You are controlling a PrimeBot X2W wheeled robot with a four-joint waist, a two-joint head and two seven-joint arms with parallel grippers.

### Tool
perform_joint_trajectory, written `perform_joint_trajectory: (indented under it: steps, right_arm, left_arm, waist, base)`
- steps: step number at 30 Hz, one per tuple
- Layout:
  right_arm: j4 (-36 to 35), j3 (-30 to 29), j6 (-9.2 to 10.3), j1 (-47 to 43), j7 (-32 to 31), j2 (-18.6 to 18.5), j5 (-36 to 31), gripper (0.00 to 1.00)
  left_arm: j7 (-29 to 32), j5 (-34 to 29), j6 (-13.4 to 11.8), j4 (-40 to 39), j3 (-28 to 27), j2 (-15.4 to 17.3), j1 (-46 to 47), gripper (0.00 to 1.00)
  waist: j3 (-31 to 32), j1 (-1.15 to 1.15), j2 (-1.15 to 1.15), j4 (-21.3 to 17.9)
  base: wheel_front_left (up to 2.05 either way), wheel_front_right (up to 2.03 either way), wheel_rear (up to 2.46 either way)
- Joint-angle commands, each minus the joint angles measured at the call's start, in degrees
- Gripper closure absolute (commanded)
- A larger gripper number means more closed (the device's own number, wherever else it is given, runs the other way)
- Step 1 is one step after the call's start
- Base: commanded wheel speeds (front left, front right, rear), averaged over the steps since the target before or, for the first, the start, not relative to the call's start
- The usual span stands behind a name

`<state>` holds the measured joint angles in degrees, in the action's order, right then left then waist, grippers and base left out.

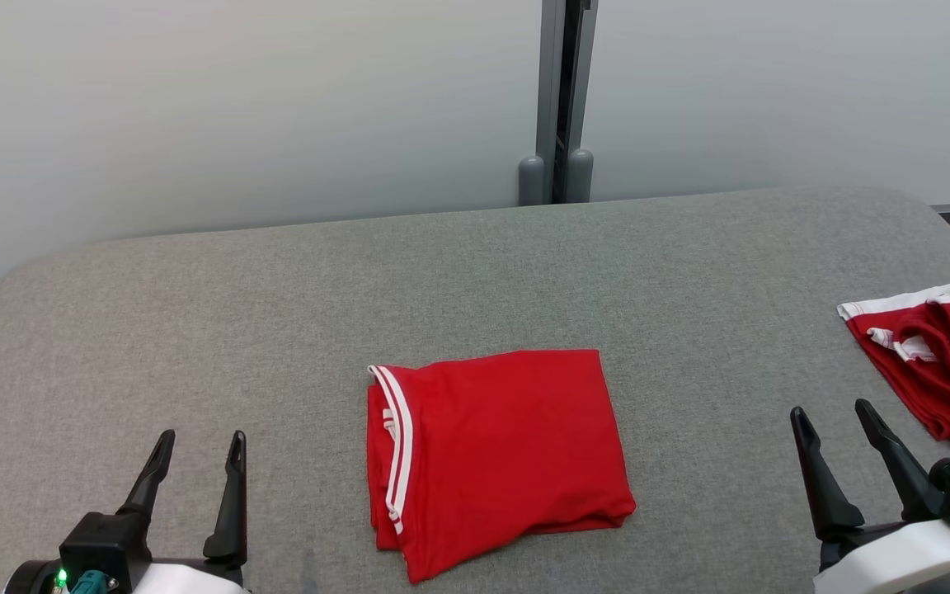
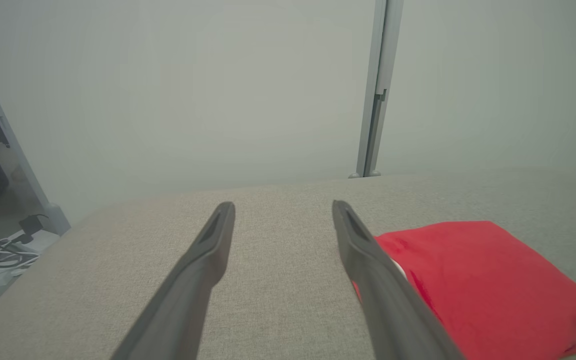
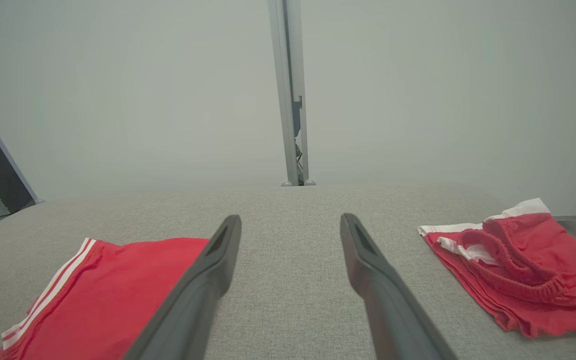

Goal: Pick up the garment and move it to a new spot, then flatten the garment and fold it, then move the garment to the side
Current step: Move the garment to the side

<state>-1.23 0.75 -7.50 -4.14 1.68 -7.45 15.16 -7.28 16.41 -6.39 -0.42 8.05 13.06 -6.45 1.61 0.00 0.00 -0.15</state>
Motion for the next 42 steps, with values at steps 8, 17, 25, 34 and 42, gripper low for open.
perform_joint_trajectory:
  steps: [8,17,25,34,42]
  right_arm:
    - [1.1,0.1,0.02,0.8,-0.2,-0.2,0.4,0.0]
    - [7.9,2.9,0.02,6.5,-1.9,-0.9,0.9,0.0]
    - [18.7,9.7,0.02,15.3,-1.7,-0.5,2.9,0.0]
    - [29.9,15.2,0.02,22.2,-2.9,0.0,5.3,0.0]
    - [34.5,18.2,0.01,24.9,-5.3,-0.2,7.3,1.0]
  left_arm:
    - [-0.7,0.4,-0.6,0.1,0.0,0.4,0.6,0.0]
    - [-2.0,0.6,-0.1,0.1,0.6,-0.1,4.0,0.0]
    - [-4.4,0.5,1.1,1.9,2.1,-1.1,8.9,0.0]
    - [-6.4,0.7,1.9,4.6,2.6,-2.2,13.0,0.0]
    - [-7.3,0.5,2.2,6.3,2.4,-2.2,14.4,0.0]
  waist:
    - [-0.2,0.0,0.0,0.3]
    - [-3.8,0.0,0.0,4.0]
    - [-9.9,0.0,0.0,8.3]
    - [-14.0,0.0,0.0,10.5]
    - [-14.6,0.0,0.0,10.1]
  base:
    - [0.0,0.0,0.0]
    - [0.0,0.0,0.0]
    - [0.0,0.0,0.0]
    - [0.0,0.0,0.0]
    - [0.0,0.0,0.0]
